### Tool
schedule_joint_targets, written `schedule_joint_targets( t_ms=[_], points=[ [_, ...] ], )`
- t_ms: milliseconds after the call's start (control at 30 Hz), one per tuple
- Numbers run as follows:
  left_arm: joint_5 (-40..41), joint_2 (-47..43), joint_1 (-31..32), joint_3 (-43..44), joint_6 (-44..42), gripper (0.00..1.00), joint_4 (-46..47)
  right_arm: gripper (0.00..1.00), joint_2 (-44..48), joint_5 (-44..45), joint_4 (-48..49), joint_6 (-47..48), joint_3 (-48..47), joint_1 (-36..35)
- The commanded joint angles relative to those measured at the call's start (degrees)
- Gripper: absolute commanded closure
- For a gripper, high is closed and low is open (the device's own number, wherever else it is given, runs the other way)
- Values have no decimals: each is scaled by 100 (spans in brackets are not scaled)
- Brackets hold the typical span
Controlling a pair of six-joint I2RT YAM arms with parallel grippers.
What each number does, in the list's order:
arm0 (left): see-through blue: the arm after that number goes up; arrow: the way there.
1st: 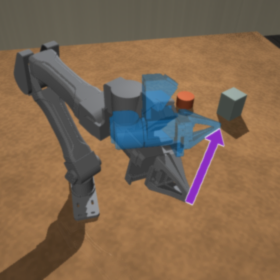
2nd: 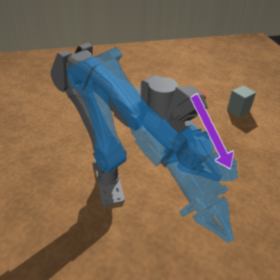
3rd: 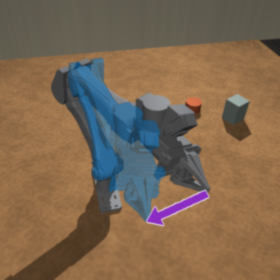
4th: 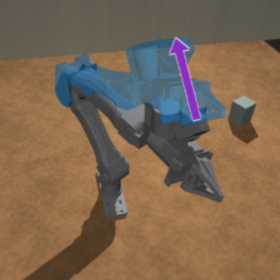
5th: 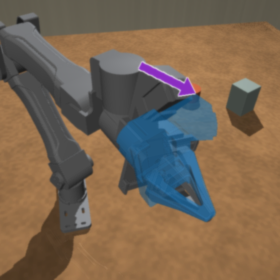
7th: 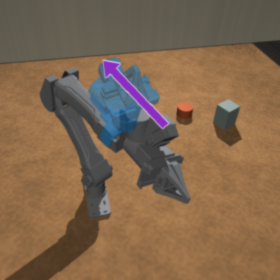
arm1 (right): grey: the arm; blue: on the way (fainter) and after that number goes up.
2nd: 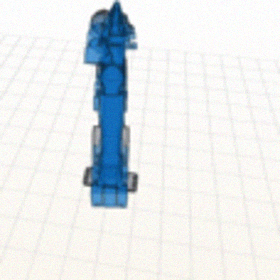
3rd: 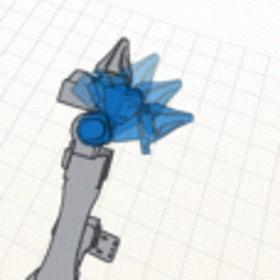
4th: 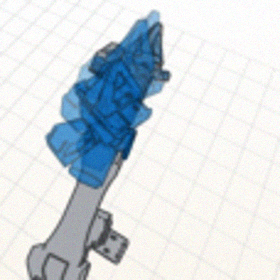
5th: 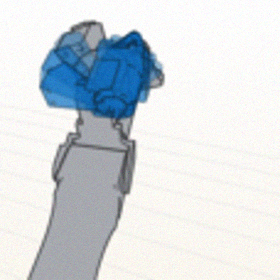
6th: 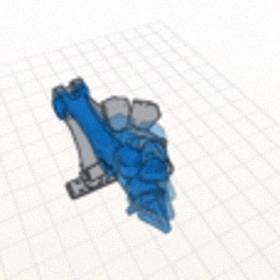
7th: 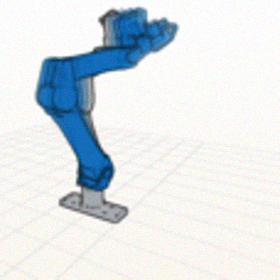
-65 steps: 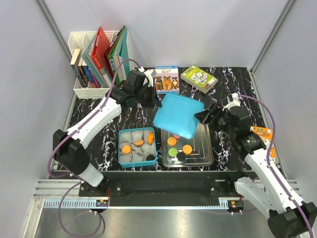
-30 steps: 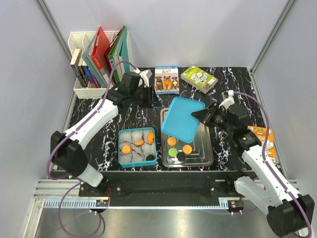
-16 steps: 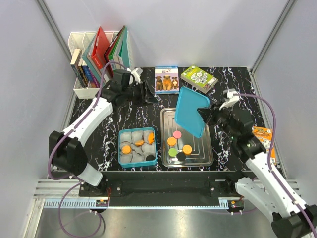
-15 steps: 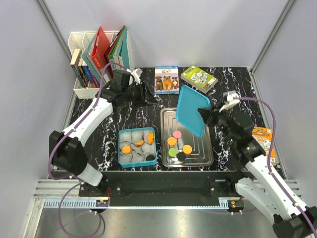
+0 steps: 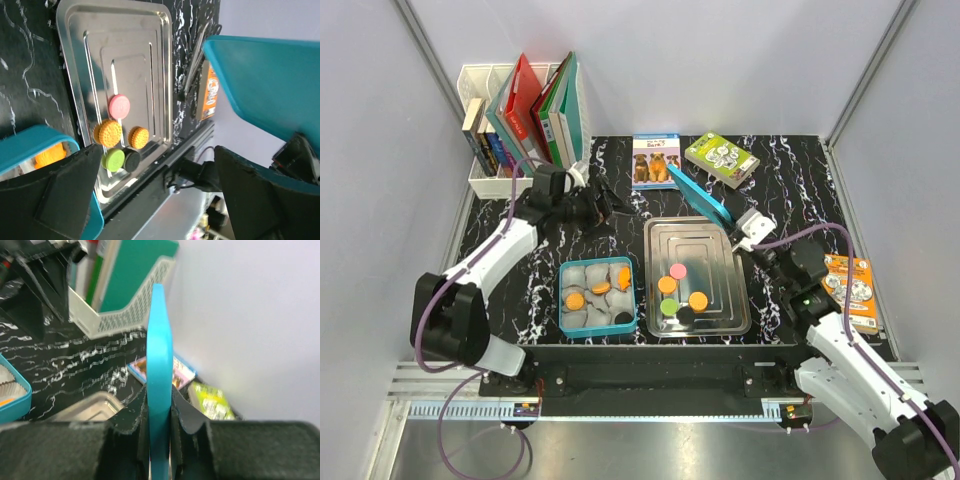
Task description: Pack the cookies
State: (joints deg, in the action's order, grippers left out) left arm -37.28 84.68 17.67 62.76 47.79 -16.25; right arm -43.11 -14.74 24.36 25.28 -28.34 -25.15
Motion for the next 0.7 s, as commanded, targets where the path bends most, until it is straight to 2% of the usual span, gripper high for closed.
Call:
schedule_joint_targets(
  t_ms=[0,67,200,300,367,467,533,600,667],
  points=[
    [-264,-655,-132,-352,846,1,1334,100,171,-1240,483,907,-689,-43],
    [-315,-594,-141,-230,977,1,1466,100,242,-1931,-26,1459,-822,-43],
    [-647,-225,-141,51,1460,1,1607,100,312,-2559,-772,1980,-1060,-130],
    [-789,-119,-141,-131,1934,1,2273,100,531,-2560,-1553,2744,-990,-315],
    [-799,-224,-150,-604,2497,1,3175,100,751,-2525,-2021,3455,-850,-351],
    [-921,-286,-167,-748,2657,1,3769,100,1120,-2358,-2671,4124,-656,-351],
    [-1324,-225,-167,-643,2569,1,3813,100,1383,-2253,-3111,4536,-612,-359],
    [-1867,-58,-159,-642,2691,1,4286,100,1542,-2182,-3383,4652,-585,-359],
    [-2081,-22,-167,-808,3068,1,5006,100,1762,-2068,-3499,4784,-568,-359]
  ],
)
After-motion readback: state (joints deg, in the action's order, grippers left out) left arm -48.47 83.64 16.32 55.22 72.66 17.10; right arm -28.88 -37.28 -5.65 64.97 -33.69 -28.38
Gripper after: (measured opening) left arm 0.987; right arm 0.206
